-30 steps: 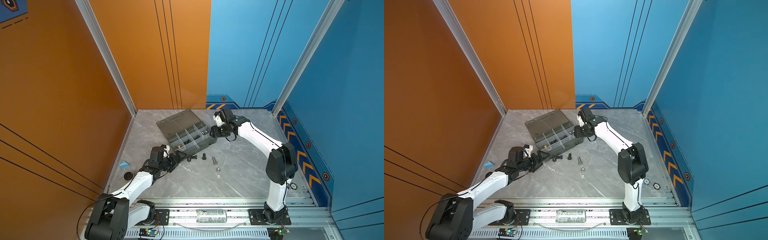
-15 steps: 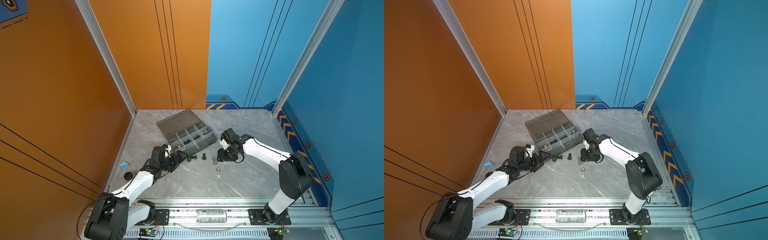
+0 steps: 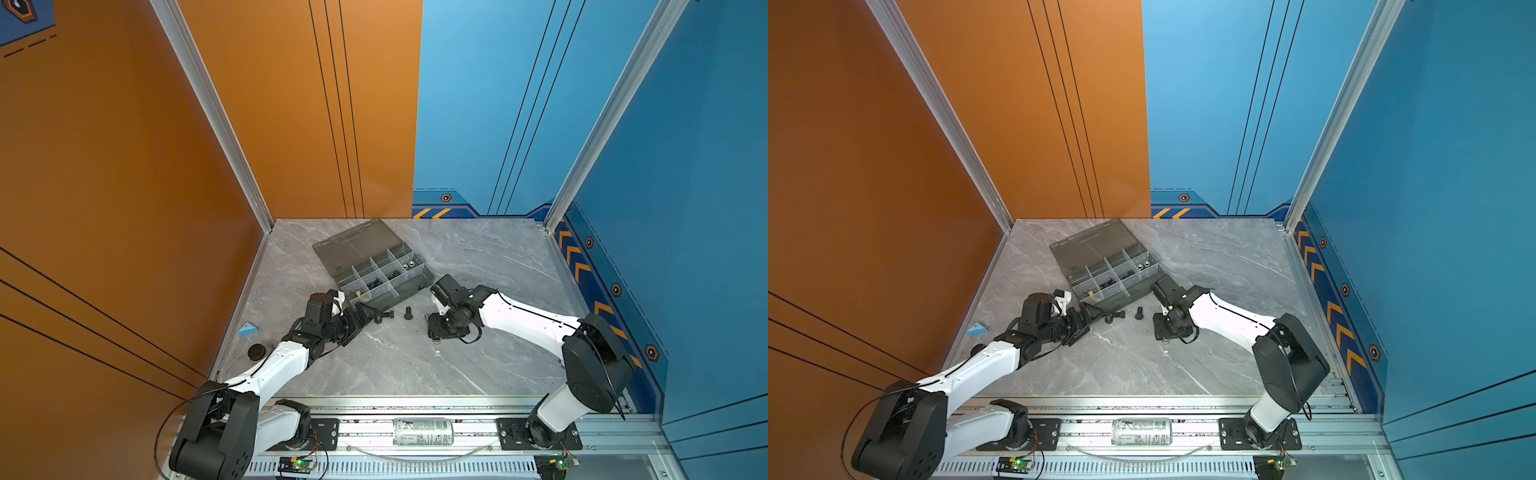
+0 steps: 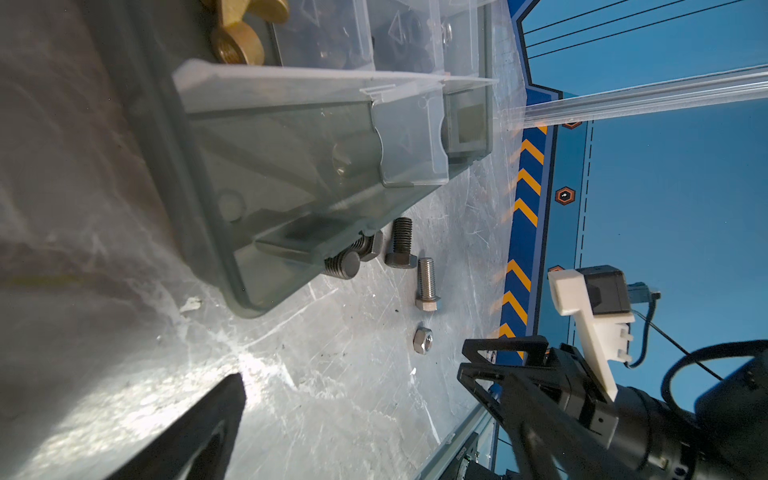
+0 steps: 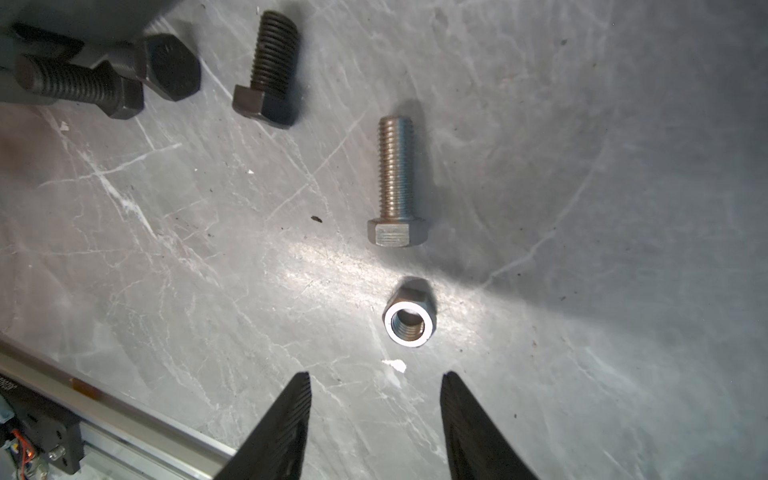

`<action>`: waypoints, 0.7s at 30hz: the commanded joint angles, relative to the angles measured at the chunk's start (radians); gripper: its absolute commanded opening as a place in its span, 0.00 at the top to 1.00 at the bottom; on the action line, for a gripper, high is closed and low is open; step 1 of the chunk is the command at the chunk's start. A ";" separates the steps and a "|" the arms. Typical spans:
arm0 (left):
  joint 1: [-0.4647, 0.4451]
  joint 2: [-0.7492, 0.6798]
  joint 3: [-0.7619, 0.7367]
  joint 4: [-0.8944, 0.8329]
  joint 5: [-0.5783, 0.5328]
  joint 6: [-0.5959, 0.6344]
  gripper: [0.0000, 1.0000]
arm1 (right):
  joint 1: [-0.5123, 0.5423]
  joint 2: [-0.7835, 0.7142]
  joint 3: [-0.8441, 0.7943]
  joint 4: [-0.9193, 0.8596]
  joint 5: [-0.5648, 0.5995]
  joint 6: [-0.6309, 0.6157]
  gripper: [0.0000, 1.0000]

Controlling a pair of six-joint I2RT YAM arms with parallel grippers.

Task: Sort the screws and nuts into containers
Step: 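Move the open right gripper back above the loose silver hex nut, then lower the right gripper and close it on the silver hex nut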

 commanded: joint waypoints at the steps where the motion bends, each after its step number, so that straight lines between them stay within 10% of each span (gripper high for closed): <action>1: -0.008 0.012 0.025 0.000 -0.021 0.003 0.02 | 0.022 0.028 -0.018 0.017 0.062 0.028 0.47; 21: -0.013 0.034 0.033 0.012 -0.017 0.002 0.02 | 0.033 0.109 -0.013 0.025 0.097 0.018 0.49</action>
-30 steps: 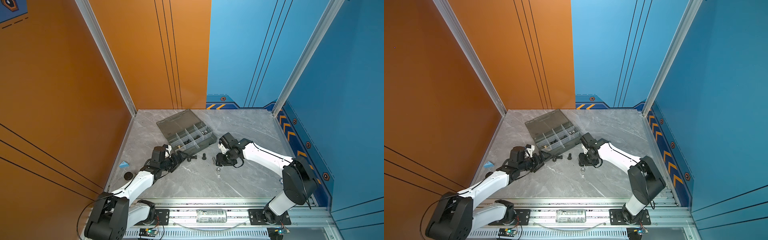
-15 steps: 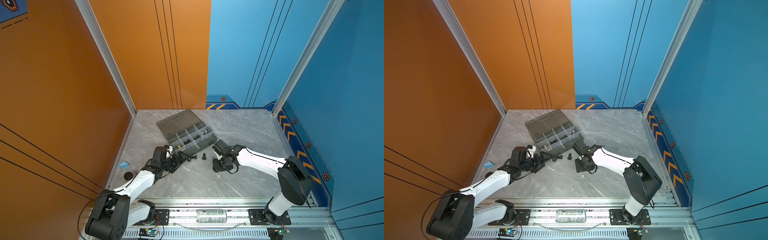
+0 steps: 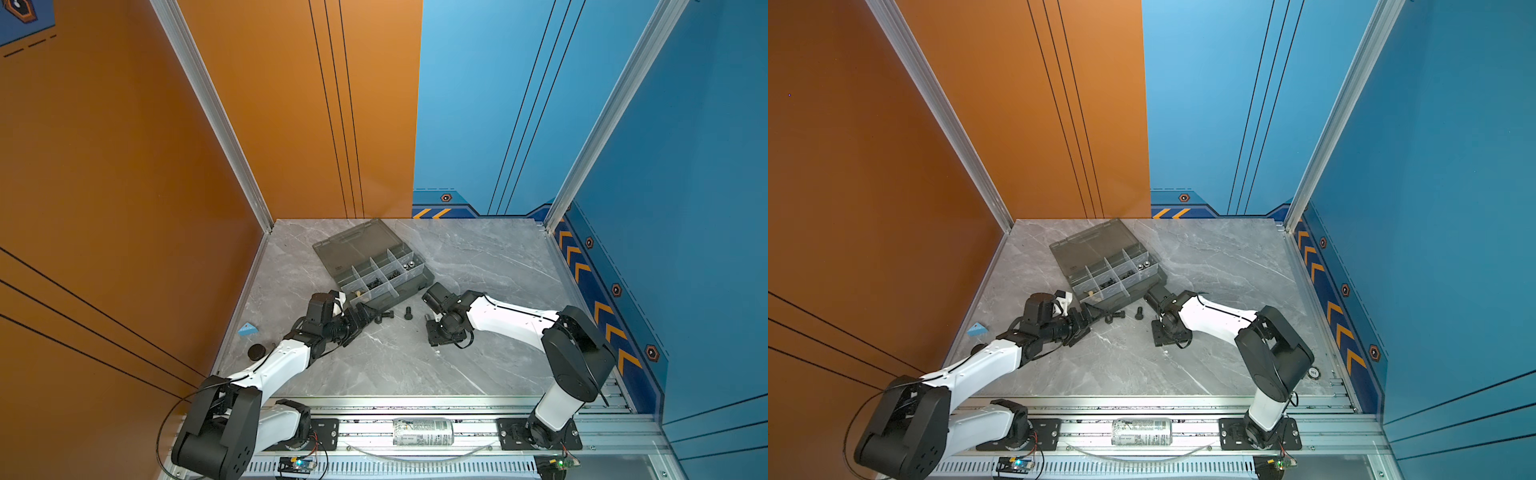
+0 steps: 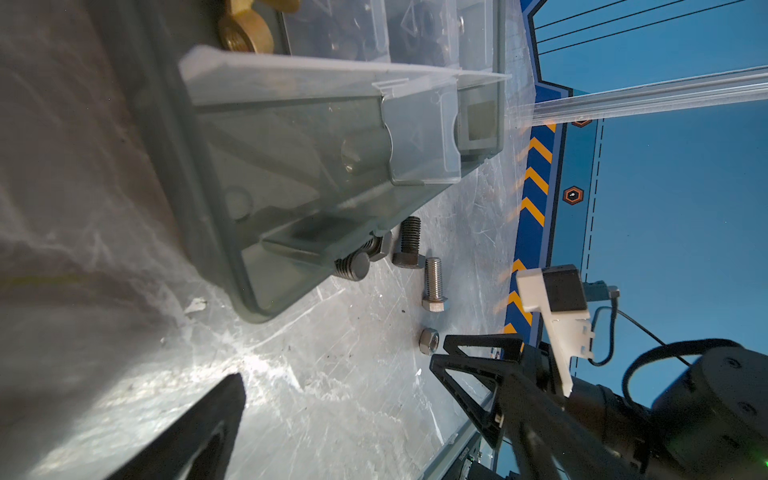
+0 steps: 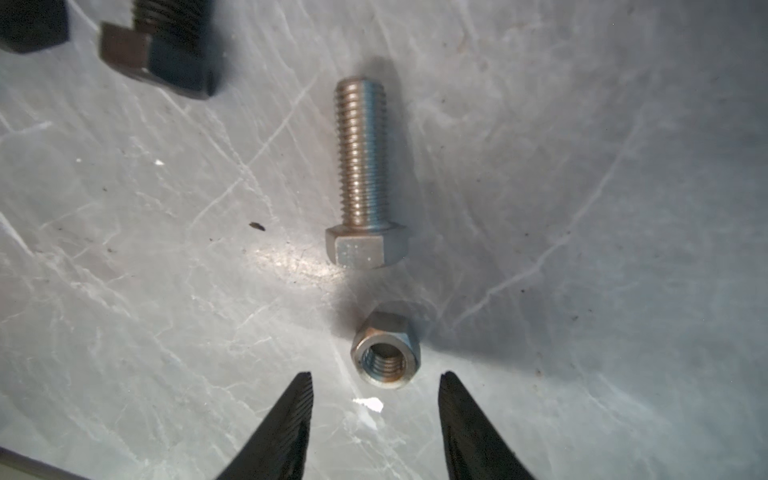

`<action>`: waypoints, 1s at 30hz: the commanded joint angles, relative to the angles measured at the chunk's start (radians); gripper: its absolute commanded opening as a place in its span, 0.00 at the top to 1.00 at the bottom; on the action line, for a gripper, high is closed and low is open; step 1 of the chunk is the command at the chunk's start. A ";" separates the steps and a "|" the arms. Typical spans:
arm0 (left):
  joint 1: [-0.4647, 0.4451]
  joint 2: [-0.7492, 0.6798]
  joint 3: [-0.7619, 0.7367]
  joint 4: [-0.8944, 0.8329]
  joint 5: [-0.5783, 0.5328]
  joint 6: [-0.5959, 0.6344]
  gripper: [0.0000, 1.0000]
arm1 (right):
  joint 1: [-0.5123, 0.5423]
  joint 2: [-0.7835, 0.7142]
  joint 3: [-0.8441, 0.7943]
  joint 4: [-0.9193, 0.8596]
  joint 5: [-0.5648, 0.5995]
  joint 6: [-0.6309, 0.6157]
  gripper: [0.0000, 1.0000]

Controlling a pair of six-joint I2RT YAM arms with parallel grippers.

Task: Sort the screws and nuts into containers
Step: 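Lower the right gripper and close it on the silver hex nut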

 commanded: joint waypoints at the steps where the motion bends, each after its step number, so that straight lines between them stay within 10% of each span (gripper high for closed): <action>1: -0.010 0.005 0.028 0.011 -0.014 0.002 0.02 | 0.006 0.012 -0.005 0.010 0.024 0.008 0.49; 30: -0.010 0.025 0.019 0.034 -0.007 0.002 0.02 | 0.047 0.119 0.042 -0.025 0.103 -0.050 0.53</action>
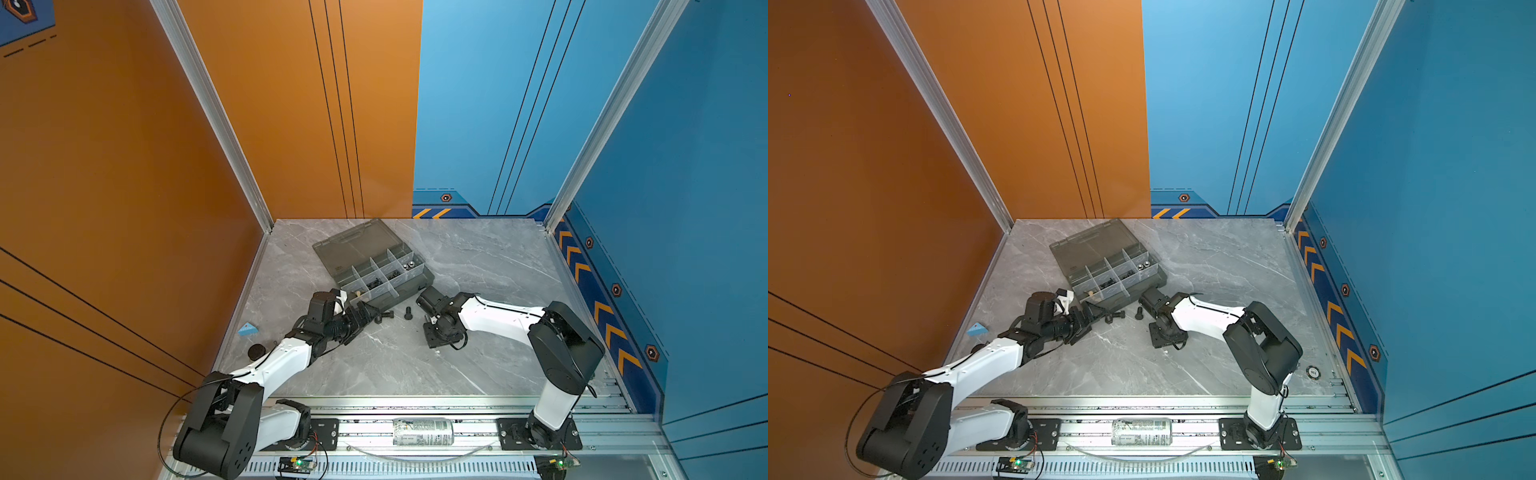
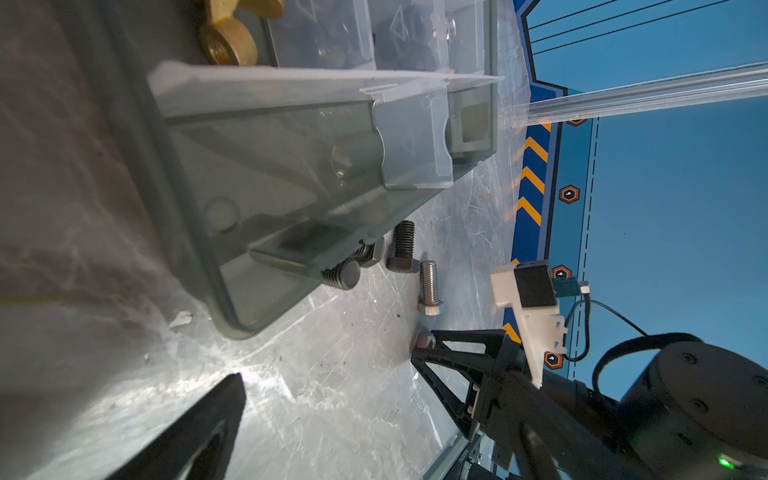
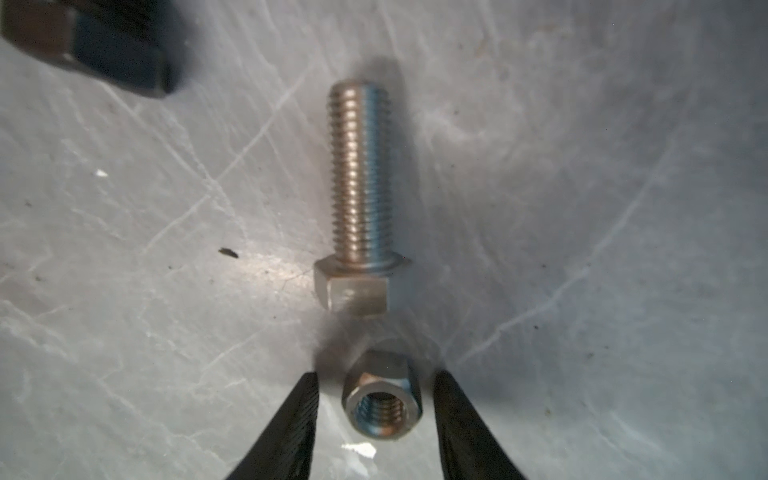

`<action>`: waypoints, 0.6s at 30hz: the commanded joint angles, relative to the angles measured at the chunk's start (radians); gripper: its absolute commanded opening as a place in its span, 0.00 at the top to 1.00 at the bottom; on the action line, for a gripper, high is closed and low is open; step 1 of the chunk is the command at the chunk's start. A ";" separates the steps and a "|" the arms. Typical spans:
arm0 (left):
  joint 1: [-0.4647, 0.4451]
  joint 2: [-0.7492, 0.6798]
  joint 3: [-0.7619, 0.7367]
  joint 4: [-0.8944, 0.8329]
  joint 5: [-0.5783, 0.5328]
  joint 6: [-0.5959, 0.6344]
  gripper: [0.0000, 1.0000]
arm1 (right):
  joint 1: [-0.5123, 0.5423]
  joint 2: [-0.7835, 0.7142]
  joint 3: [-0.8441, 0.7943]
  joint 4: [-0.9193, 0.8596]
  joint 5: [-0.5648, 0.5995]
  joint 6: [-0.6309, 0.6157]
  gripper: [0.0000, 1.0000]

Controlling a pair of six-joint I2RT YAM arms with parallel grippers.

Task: Sort the screws and nuts into containers
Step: 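Lower the right gripper and close it on the silver hex nut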

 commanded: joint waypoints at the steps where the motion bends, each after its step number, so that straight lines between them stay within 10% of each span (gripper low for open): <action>1: -0.005 0.007 0.011 0.009 -0.007 0.002 0.02 | 0.019 0.054 0.015 -0.045 0.046 -0.034 0.53; 18: -0.005 0.007 0.006 0.016 -0.005 0.001 0.02 | 0.034 0.075 0.019 -0.109 0.059 -0.076 0.61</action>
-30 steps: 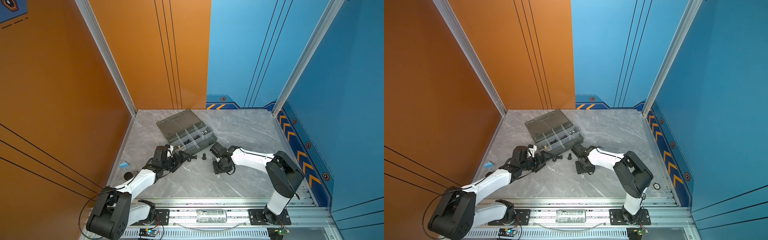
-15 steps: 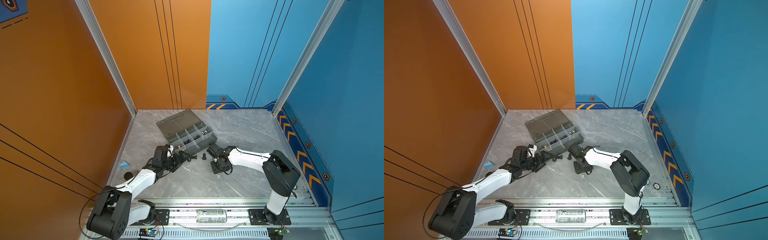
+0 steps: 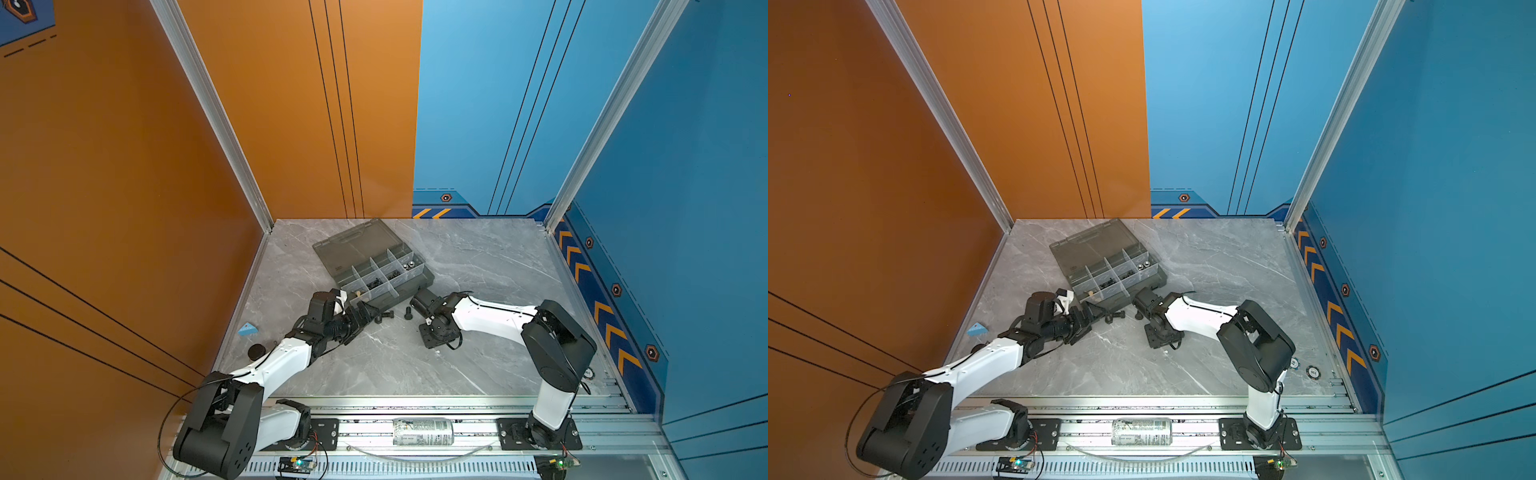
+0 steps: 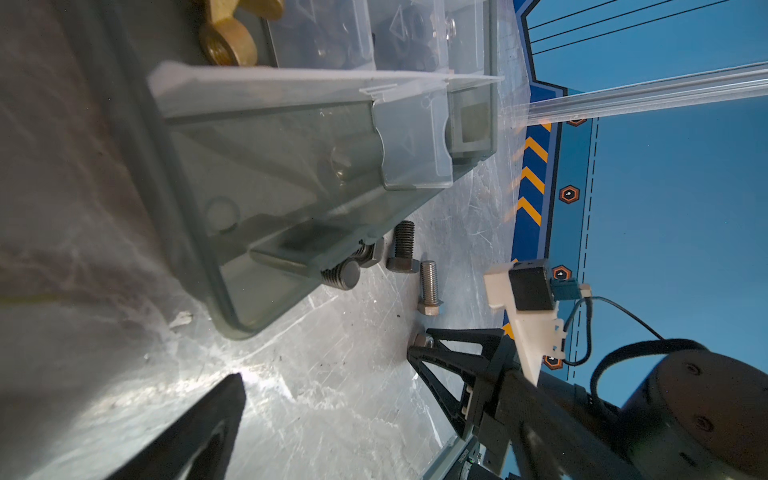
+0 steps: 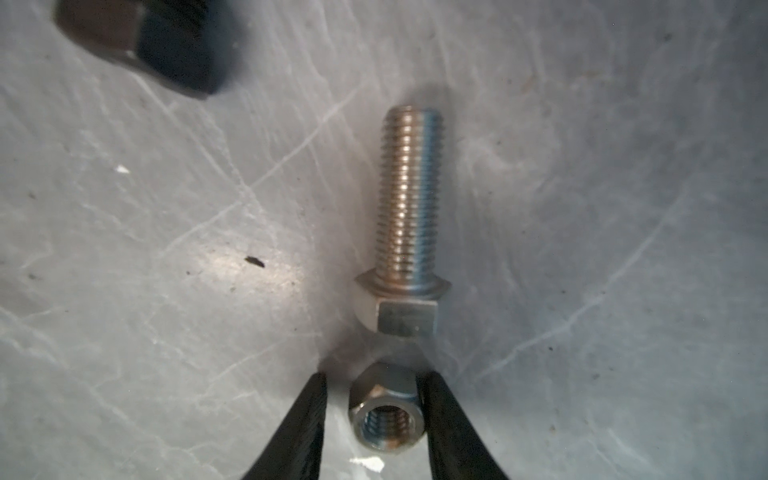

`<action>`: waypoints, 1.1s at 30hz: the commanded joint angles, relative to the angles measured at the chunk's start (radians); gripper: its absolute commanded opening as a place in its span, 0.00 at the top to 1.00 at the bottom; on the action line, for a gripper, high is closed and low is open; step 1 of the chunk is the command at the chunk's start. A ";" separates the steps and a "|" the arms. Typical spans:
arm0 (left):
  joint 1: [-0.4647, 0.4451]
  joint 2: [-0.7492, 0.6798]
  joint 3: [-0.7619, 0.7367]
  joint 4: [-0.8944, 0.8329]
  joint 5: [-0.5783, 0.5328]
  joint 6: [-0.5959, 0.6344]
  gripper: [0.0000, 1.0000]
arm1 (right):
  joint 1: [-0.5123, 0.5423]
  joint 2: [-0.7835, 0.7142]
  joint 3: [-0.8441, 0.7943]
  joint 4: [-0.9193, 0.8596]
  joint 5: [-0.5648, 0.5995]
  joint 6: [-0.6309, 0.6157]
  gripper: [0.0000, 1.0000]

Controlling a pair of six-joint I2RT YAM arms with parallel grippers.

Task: Sort the screws and nuts into containers
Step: 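Lower the right gripper and close it on the silver hex nut, then lift the silver hex nut and carry it over the box with the right gripper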

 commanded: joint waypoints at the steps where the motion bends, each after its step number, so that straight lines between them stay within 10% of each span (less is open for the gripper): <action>1: -0.005 0.006 0.005 0.015 -0.005 -0.001 0.02 | 0.006 0.044 -0.016 -0.085 0.015 -0.026 0.61; 20: 0.004 -0.003 -0.012 0.034 0.000 -0.003 0.02 | 0.001 -0.012 0.006 -0.098 0.035 -0.034 0.84; 33: 0.023 0.001 -0.025 0.050 0.025 0.008 0.02 | -0.179 -0.118 0.207 -0.098 -0.235 -0.185 0.91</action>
